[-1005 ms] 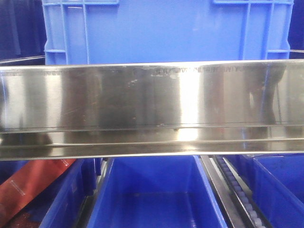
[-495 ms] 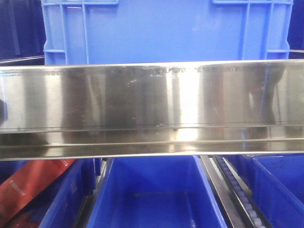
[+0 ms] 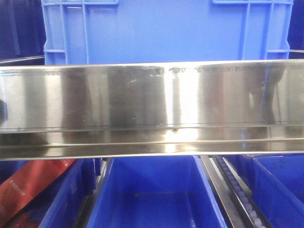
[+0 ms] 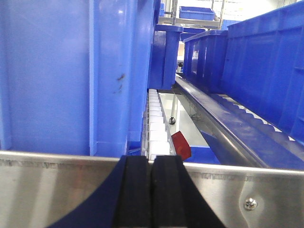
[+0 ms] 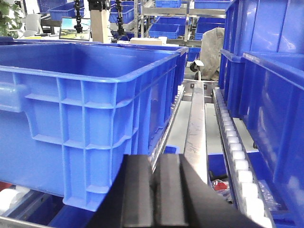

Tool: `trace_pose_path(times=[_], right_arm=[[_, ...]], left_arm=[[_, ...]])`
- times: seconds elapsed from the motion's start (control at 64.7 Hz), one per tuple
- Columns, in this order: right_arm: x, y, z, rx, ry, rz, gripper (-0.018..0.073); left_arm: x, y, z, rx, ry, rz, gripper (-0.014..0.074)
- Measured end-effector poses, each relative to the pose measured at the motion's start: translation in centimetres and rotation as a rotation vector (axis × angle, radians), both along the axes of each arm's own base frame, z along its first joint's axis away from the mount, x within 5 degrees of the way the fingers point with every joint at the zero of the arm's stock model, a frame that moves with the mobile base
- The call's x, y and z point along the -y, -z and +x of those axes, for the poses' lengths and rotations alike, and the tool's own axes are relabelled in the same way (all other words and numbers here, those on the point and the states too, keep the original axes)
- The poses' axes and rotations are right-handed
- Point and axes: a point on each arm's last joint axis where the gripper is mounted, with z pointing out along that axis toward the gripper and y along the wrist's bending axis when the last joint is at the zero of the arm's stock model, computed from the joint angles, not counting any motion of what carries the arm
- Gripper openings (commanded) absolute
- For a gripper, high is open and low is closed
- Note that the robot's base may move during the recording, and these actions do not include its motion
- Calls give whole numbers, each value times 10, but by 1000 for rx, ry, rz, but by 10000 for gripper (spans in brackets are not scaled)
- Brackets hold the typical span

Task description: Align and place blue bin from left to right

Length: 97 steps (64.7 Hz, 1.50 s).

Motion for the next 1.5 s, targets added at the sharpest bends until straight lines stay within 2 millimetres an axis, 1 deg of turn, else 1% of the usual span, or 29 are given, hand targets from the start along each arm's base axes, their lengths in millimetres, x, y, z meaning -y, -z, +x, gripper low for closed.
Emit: trace_pose_path(times=[0.155, 0.263, 0.325, 0.433, 0.541, 0.603, 0.696, 0.773, 0.85, 0.881, 1.067, 1.499], right_arm=[[0, 0, 0, 3, 0, 1, -162], [2, 0, 1, 3, 35, -8, -162], [4, 3, 2, 1, 76, -23, -162], [8, 14, 5, 14, 155, -44, -162], [12, 35, 4, 28, 217, -29, -162], [14, 52, 2, 35, 240, -20, -162], [15, 74, -1, 35, 250, -11, -162], [15, 96, -2, 14, 249, -13, -162], [15, 113, -3, -1, 249, -10, -162], [15, 116, -2, -4, 249, -8, -162], [16, 114, -2, 48, 253, 14, -162], [16, 113, -2, 61, 254, 17, -162]], left_arm=[[0, 0, 0, 0, 0, 0, -111], [0, 0, 0, 0, 0, 0, -111], [0, 0, 0, 2, 0, 0, -111], [0, 0, 0, 3, 0, 2, -111], [0, 0, 0, 3, 0, 2, -111], [0, 0, 0, 3, 0, 2, -111], [0, 0, 0, 3, 0, 2, -111], [0, 0, 0, 3, 0, 2, -111], [0, 0, 0, 3, 0, 2, -111], [0, 0, 0, 3, 0, 2, -111], [0, 0, 0, 3, 0, 2, -111], [0, 0, 0, 3, 0, 2, -111]])
